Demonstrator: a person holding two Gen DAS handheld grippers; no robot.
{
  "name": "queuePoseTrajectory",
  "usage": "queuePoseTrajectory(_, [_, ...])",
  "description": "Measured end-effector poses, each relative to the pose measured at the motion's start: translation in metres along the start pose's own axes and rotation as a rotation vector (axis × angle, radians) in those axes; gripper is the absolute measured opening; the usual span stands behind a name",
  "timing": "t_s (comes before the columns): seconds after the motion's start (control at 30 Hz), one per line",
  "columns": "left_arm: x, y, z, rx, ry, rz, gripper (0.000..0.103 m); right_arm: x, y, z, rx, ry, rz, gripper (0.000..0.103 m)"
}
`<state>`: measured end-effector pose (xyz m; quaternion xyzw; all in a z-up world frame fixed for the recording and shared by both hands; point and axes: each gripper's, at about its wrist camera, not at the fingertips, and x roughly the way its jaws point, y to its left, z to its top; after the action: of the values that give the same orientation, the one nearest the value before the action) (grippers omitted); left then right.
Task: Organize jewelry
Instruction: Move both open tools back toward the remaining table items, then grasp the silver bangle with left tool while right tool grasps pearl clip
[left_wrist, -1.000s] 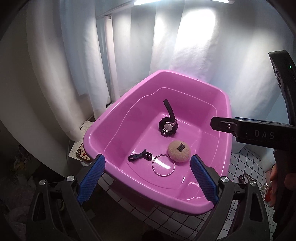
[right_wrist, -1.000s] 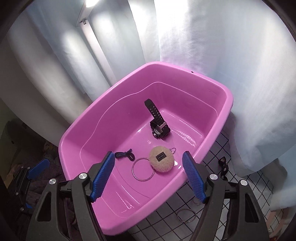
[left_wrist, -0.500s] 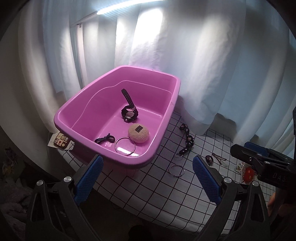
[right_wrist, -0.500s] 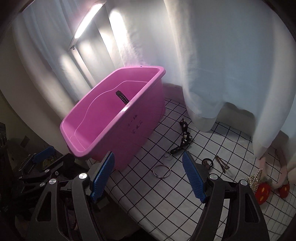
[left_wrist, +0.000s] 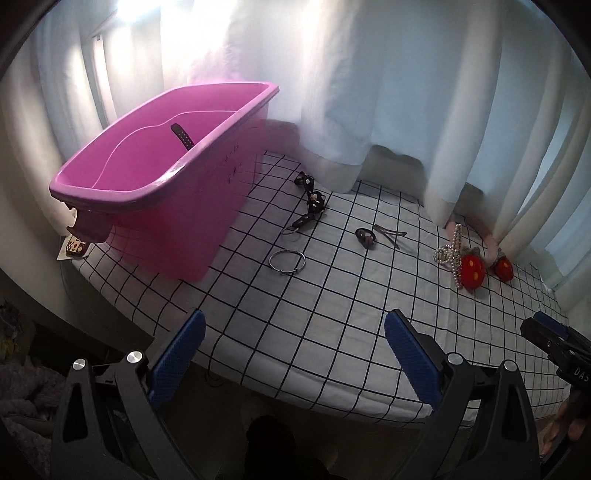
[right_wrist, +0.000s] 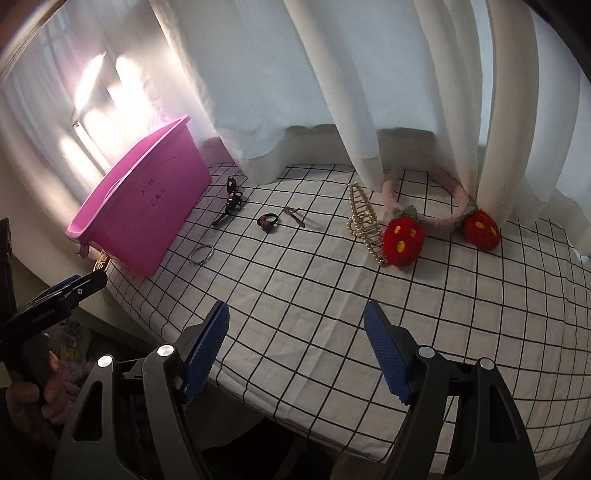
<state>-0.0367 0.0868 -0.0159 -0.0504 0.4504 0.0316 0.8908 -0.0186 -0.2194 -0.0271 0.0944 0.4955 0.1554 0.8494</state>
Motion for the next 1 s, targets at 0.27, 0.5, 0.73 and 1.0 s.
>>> queuePoseTrajectory(0.27, [0.028, -0.008, -0.005, 0.026, 0.044, 0.018, 0.096, 0.011, -0.024, -0.009, 0.066, -0.016, -0.022, 0.072])
queuePoseTrajectory(0.5, [0.076, -0.006, 0.013, 0.029, 0.086, -0.018, 0.096, 0.041, -0.032, 0.01, 0.092, -0.027, -0.053, 0.072])
queuePoseTrajectory(0.73, [0.12, 0.002, 0.026, 0.035, 0.109, -0.026, 0.096, 0.084, -0.029, 0.04, 0.074, -0.049, -0.096, 0.072])
queuePoseTrajectory(1.0, [0.158, 0.014, 0.026, -0.009, 0.122, -0.001, 0.096, 0.123, -0.03, 0.06, 0.007, -0.044, -0.128, 0.072])
